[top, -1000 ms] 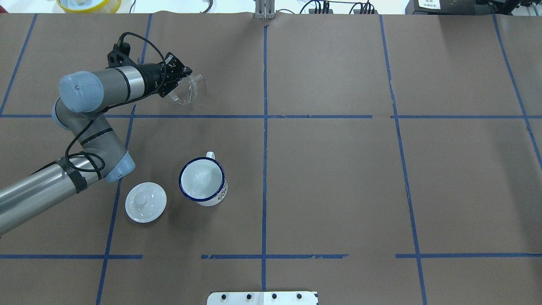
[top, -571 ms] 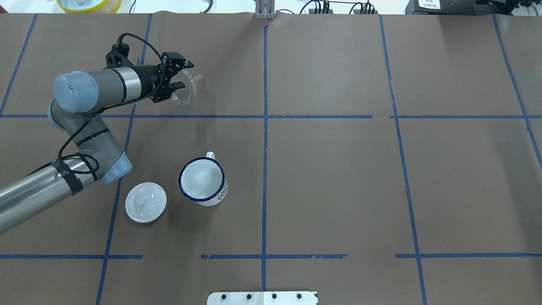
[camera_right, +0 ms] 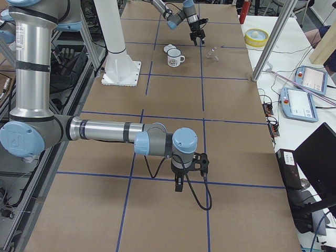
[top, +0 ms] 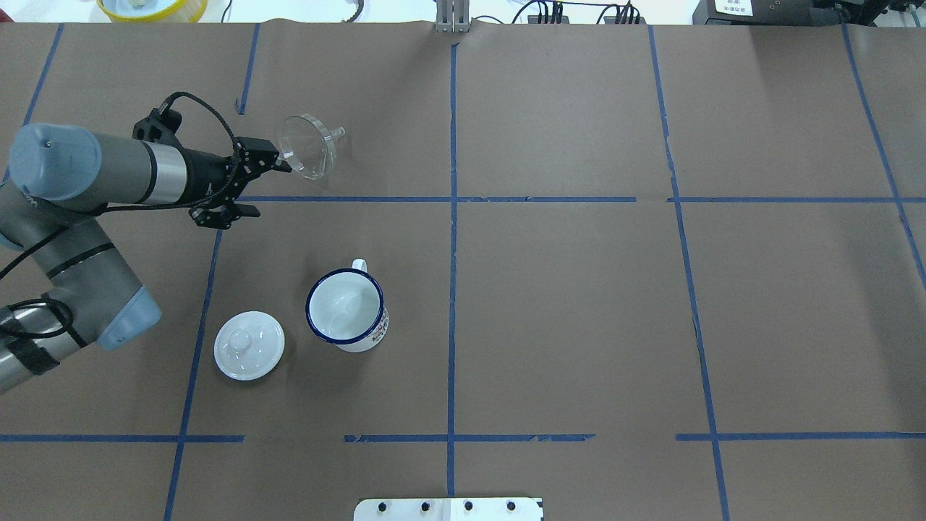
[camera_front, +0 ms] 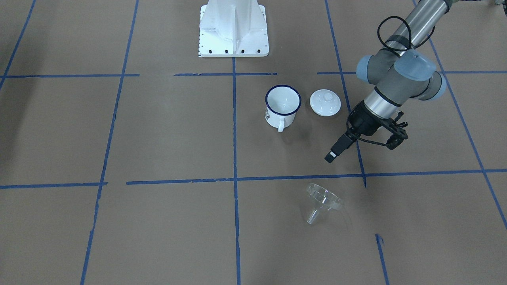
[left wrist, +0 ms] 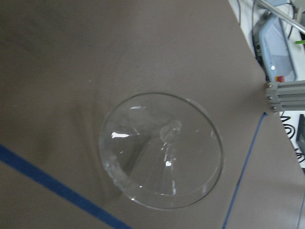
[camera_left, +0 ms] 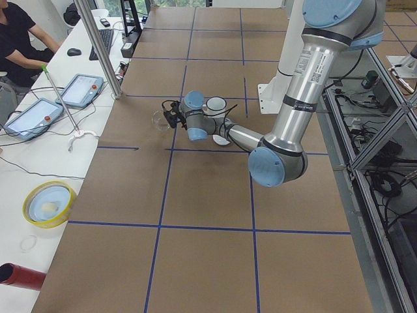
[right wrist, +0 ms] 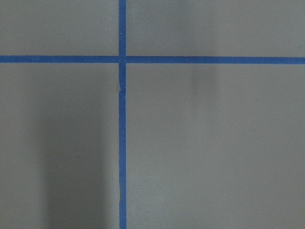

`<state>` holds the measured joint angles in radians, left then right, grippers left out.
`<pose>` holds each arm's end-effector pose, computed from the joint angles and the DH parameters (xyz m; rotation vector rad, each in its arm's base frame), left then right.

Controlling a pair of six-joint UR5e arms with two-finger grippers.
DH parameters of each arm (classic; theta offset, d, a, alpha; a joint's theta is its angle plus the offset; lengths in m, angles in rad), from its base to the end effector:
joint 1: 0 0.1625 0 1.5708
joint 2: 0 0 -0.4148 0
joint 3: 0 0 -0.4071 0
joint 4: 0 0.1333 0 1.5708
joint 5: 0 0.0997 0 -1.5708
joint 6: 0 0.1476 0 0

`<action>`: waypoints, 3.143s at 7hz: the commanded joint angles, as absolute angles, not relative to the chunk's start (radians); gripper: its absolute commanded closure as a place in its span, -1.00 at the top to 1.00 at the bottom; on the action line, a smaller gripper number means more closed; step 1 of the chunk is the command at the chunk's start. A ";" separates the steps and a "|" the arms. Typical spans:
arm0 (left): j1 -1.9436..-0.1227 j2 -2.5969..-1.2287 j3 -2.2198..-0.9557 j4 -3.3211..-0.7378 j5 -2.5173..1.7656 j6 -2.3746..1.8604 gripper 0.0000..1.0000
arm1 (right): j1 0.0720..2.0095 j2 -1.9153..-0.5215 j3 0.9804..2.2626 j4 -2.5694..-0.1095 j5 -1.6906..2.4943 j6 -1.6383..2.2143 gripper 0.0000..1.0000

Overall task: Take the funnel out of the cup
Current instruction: 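Open the left gripper and move it to the white lid, then lower the left gripper and grasp the white lid's knob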

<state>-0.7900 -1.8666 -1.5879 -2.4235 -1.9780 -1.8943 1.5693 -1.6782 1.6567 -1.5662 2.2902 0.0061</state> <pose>0.4199 -0.5301 0.3958 -0.0866 1.2299 -0.7370 0.0354 -0.4604 0.6964 -0.0189 -0.7193 0.0105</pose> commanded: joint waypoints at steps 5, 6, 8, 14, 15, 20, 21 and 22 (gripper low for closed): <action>-0.556 -1.784 -1.993 -1.652 -1.879 -1.891 1.00 | 1.569 -1.678 1.655 -1.566 2.290 0.006 1.00; -0.525 -1.783 -1.991 -1.657 -1.861 -1.931 1.00 | 1.569 -1.678 1.655 -1.566 2.290 0.006 1.00; -0.506 -1.764 -1.991 -1.660 -1.845 -1.930 1.00 | 1.569 -1.678 1.657 -1.566 2.290 0.006 1.00; -0.440 -1.717 -1.994 -1.758 -1.807 -1.985 0.44 | 1.569 -1.678 1.657 -1.566 2.290 0.006 1.00; -0.445 -1.715 -2.003 -1.758 -1.804 -1.982 0.45 | 1.569 -1.678 1.655 -1.566 2.290 0.006 1.00; -0.453 -1.703 -2.013 -1.758 -1.802 -1.958 0.46 | 1.569 -1.678 1.657 -1.566 2.290 0.006 1.00; -0.454 -1.701 -2.011 -1.758 -1.801 -1.951 0.44 | 1.569 -1.678 1.655 -1.566 2.290 0.006 1.00; -0.454 -1.703 -2.006 -1.758 -1.801 -1.953 0.28 | 1.569 -1.678 1.657 -1.566 2.290 0.006 1.00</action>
